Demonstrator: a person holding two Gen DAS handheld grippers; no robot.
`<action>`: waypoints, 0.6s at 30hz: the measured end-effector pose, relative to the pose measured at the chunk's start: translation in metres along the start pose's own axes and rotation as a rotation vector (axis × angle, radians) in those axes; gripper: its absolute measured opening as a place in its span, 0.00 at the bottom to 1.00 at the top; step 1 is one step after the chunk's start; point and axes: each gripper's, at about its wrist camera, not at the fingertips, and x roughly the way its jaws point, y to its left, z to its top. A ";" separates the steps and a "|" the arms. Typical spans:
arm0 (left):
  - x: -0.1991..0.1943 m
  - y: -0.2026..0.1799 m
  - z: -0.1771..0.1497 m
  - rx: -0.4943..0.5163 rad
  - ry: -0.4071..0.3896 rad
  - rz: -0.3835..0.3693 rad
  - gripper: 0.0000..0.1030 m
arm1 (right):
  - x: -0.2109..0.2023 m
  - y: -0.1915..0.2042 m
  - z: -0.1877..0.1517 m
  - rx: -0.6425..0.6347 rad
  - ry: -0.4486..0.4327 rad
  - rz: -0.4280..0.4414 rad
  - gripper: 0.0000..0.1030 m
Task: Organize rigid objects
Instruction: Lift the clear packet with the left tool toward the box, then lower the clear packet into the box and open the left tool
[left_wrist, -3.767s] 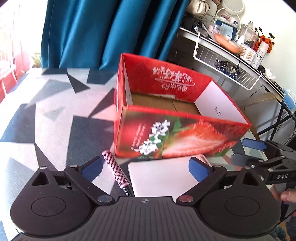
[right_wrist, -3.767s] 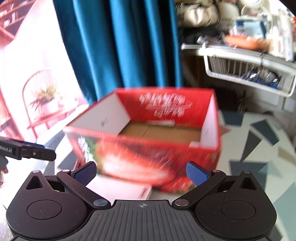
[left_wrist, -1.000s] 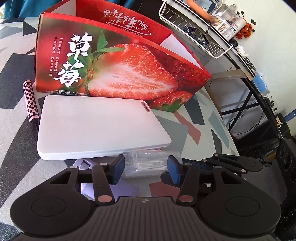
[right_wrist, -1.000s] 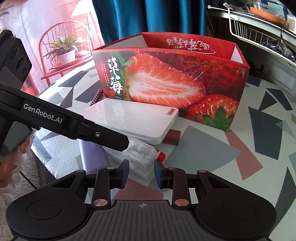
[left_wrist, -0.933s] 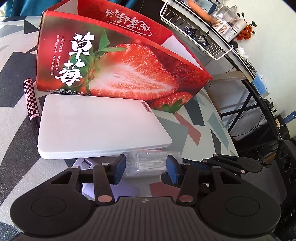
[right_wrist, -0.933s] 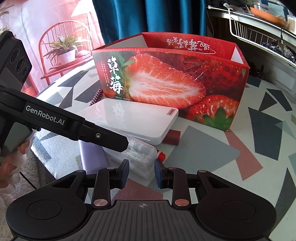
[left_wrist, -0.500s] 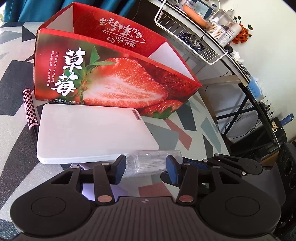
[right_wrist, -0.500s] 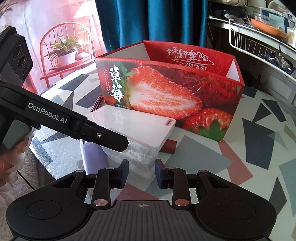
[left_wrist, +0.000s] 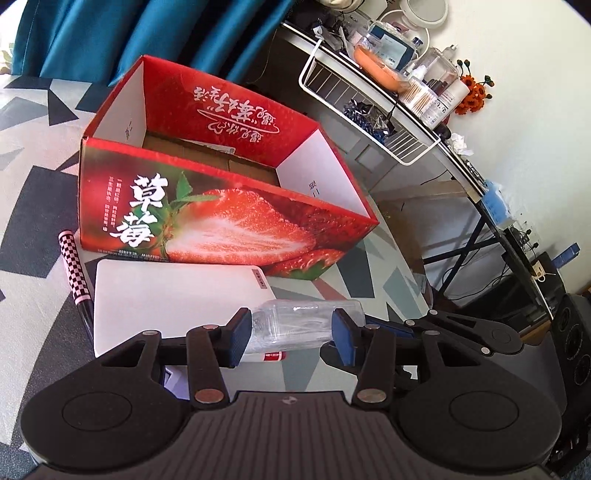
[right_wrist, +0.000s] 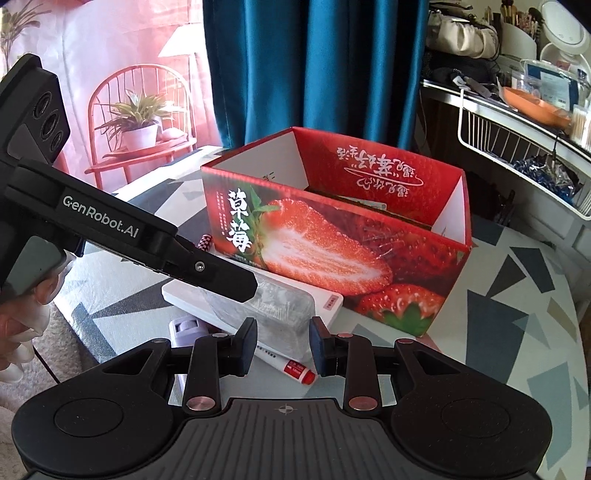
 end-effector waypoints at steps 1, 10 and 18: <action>-0.002 0.000 0.003 0.001 -0.007 0.003 0.49 | 0.001 0.001 0.004 -0.008 -0.004 -0.002 0.27; -0.016 -0.010 0.048 0.077 -0.096 0.040 0.49 | 0.009 -0.005 0.048 -0.060 -0.061 -0.003 0.27; 0.000 -0.014 0.100 0.121 -0.121 0.028 0.53 | 0.024 -0.032 0.095 -0.059 -0.117 -0.012 0.28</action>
